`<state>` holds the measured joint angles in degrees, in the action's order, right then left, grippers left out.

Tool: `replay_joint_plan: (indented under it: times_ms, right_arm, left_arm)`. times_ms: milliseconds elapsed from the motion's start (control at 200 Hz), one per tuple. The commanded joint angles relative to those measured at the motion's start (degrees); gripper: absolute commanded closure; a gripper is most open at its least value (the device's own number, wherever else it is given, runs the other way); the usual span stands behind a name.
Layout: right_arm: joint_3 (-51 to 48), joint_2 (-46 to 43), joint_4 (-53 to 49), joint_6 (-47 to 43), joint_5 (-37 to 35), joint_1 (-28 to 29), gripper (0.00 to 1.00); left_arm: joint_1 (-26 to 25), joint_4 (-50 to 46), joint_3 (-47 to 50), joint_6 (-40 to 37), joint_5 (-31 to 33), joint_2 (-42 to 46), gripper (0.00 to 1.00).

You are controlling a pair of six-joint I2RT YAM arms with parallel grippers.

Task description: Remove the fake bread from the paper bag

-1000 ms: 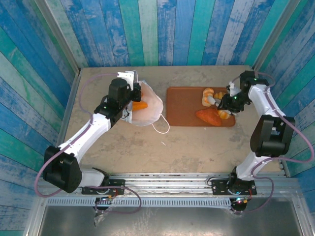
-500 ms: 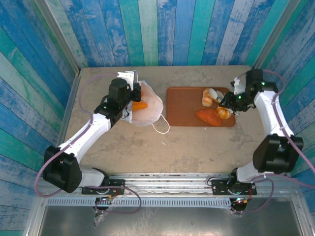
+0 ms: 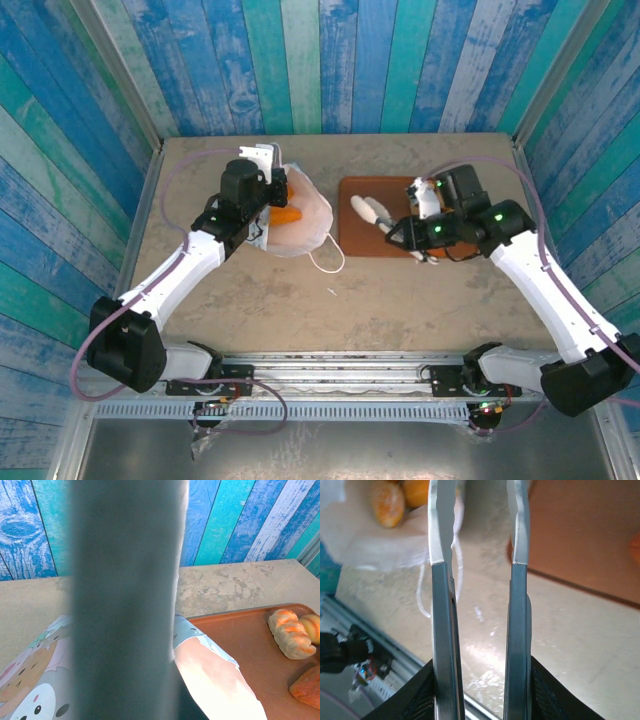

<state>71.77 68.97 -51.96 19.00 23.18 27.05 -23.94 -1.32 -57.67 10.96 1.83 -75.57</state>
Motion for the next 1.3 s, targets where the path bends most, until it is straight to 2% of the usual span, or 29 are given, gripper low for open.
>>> replay_joint_plan:
  times_ms: [0,200,506,666,1077,1292]
  right_arm:
    - [-0.32,-0.11,2.56,5.52,-3.45,5.31,0.57]
    - [1.91,3.0,3.03,7.08,-5.7,14.58,0.57]
    - [5.48,11.7,6.51,7.88,-5.68,21.71,0.58]
    - [8.02,16.8,9.5,8.68,-5.21,23.29,0.58]
    - [12.87,25.81,12.47,11.53,-8.11,23.38,0.56]
    - [12.1,26.99,19.23,12.91,-4.28,23.39,0.54]
  left_arm:
    - [0.13,2.62,0.28,-0.96,-1.83,2.45,1.0]
    - [0.13,1.8,-0.42,-1.92,-1.74,2.89,1.0]
    - [0.12,1.55,1.0,-5.26,-2.24,3.32,1.0]
    - [0.15,2.63,2.64,-7.62,-2.6,5.78,1.0]
    - [0.13,2.99,5.33,-12.3,-10.56,8.69,1.0]
    - [0.13,4.56,7.59,-13.15,-11.88,10.62,1.0]
